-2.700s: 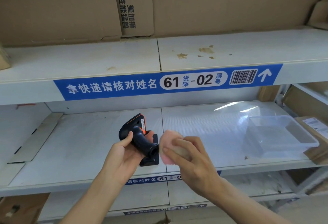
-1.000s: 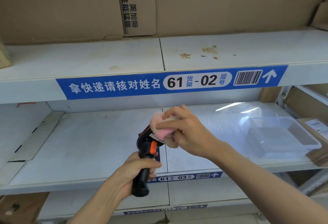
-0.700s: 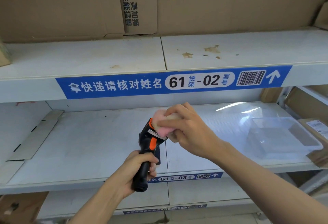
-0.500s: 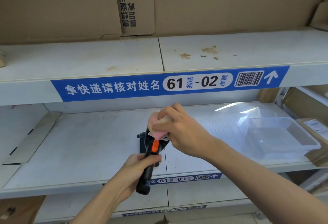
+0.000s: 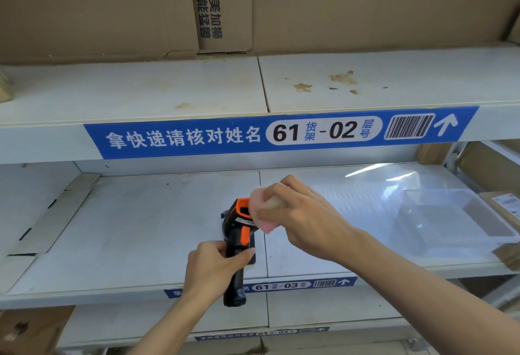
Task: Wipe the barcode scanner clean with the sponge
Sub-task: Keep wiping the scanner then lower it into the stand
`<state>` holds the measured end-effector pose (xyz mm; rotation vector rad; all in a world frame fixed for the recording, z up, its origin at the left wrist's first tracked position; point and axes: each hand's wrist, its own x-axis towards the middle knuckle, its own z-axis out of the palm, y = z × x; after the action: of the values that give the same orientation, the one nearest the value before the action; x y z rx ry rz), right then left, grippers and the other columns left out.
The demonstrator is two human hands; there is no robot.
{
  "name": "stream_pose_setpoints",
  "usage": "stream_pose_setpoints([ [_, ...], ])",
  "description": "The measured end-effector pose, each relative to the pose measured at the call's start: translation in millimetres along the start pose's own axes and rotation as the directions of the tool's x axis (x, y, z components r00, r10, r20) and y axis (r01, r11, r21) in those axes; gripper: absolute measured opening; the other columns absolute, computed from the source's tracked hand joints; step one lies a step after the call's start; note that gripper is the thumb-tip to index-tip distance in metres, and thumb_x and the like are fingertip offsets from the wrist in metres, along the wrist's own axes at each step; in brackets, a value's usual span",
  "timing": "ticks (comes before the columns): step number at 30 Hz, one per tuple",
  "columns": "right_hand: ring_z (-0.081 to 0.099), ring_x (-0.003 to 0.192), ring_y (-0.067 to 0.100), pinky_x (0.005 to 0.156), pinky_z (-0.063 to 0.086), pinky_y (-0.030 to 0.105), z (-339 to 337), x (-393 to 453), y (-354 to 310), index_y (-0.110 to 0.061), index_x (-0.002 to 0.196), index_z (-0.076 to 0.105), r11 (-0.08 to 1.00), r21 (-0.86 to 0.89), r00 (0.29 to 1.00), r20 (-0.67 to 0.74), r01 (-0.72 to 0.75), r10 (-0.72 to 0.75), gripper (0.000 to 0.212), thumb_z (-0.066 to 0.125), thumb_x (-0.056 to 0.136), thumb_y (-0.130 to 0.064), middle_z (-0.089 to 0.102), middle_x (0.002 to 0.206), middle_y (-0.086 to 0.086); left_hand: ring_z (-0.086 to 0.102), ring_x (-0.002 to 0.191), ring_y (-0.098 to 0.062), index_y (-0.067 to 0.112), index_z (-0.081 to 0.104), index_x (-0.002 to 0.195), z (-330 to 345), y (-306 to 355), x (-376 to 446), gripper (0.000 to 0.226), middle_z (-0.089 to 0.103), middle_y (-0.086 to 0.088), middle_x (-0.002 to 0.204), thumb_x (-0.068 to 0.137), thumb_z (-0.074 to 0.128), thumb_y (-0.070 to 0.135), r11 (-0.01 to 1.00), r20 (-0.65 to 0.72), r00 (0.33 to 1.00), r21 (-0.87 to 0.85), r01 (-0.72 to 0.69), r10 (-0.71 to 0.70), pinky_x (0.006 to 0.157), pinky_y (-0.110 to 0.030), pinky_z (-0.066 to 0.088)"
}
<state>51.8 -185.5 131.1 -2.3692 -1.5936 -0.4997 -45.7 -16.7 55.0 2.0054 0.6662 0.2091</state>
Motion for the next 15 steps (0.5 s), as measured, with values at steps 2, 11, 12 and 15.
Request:
stream_pose_setpoints([
  [2,0.042,0.095,0.024,0.074,0.045,0.032,4.2,2.9,-2.9,-0.02,0.099,0.07,0.999,0.047,0.999,-0.038,0.018,-0.016,0.047,0.061,0.068,0.015,0.057,0.109,0.005,0.063,0.053,0.004,0.029,0.071,0.063,1.0,2.3,0.4,0.018,0.069,0.021,0.054,0.067,0.08,0.044,1.0,0.004,1.0,0.019,-0.015,0.015,0.049,-0.022,0.046],
  [11,0.05,0.094,0.027,0.074,0.049,0.04,14.0,-8.8,2.9,-0.015,0.087,0.062,0.994,-0.039,0.991,0.089,0.099,-0.095,0.035,0.064,0.064,0.011,0.062,0.103,0.002,0.06,0.055,-0.01,0.029,0.064,0.068,0.2,-6.5,3.2,0.016,0.062,0.013,0.055,0.073,0.078,0.035,0.982,-0.16,0.984,0.183,-0.047,0.077,0.049,-0.025,0.041],
  [12,0.049,0.097,0.025,0.076,0.048,0.038,15.7,-10.2,1.3,-0.017,0.087,0.065,0.995,-0.02,0.993,0.066,0.096,-0.095,0.036,0.063,0.064,0.011,0.061,0.107,0.0,0.06,0.056,-0.011,0.03,0.063,0.069,0.9,-7.7,3.9,0.016,0.061,0.013,0.055,0.073,0.079,0.033,0.982,-0.165,0.983,0.182,-0.047,0.077,0.049,-0.025,0.041],
  [15,0.044,0.099,0.023,0.078,0.046,0.033,21.8,-9.9,-5.8,-0.021,0.096,0.068,0.99,0.084,0.994,-0.012,0.11,-0.109,0.042,0.058,0.069,0.01,0.061,0.114,-0.001,0.063,0.059,-0.02,0.028,0.066,0.075,2.8,-10.7,5.9,0.013,0.062,0.01,0.055,0.074,0.078,0.031,0.973,-0.169,0.979,0.215,-0.078,0.116,0.054,-0.03,0.048],
])
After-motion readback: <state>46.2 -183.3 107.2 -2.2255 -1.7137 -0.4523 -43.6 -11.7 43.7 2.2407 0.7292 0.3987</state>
